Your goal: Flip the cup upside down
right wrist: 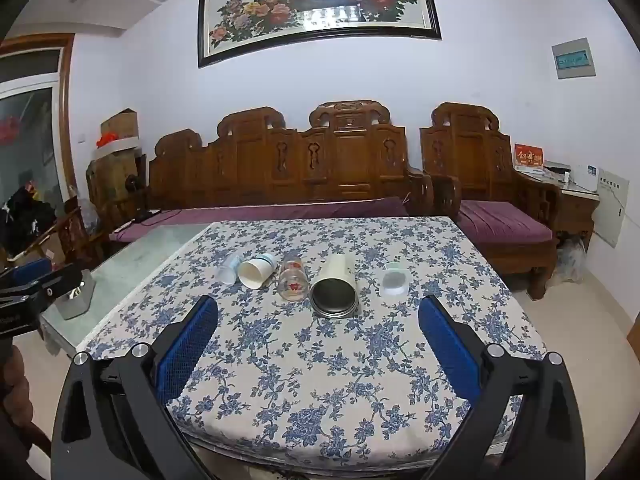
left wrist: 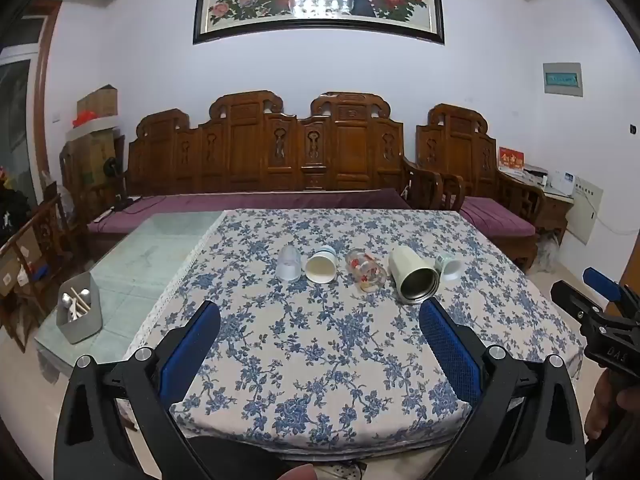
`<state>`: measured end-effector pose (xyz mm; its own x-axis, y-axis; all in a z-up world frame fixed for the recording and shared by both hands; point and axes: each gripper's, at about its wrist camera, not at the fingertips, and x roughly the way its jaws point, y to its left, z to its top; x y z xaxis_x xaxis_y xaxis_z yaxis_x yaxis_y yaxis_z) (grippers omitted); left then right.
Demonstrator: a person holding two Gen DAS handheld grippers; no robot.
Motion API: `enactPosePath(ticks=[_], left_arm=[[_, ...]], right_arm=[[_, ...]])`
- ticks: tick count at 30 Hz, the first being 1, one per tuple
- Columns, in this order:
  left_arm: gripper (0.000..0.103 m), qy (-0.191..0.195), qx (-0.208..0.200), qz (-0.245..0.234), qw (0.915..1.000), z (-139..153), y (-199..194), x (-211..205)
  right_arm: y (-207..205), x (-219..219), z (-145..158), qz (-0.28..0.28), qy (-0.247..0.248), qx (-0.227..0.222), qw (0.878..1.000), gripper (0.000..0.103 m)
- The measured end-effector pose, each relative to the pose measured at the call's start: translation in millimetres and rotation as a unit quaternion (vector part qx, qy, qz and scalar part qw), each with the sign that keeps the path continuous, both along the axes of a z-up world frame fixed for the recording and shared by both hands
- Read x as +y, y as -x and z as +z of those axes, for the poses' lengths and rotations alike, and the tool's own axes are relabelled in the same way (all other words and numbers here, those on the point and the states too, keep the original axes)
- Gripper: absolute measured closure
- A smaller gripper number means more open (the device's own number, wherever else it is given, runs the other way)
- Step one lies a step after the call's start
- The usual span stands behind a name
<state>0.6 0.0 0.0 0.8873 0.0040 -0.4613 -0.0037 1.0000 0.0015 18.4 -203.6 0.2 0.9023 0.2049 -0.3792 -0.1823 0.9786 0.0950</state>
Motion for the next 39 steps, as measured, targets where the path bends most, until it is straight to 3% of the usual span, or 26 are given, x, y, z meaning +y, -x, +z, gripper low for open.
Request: enactPosePath(ticks=[39], left_arm=[[0.007, 0.001, -0.021, -0.001, 0.9998, 4.3, 1.9, -2.2]], right_arm=[[6.3, -2.9, 3.7, 0.0, 0.001, -0.011, 1.0, 0.003]])
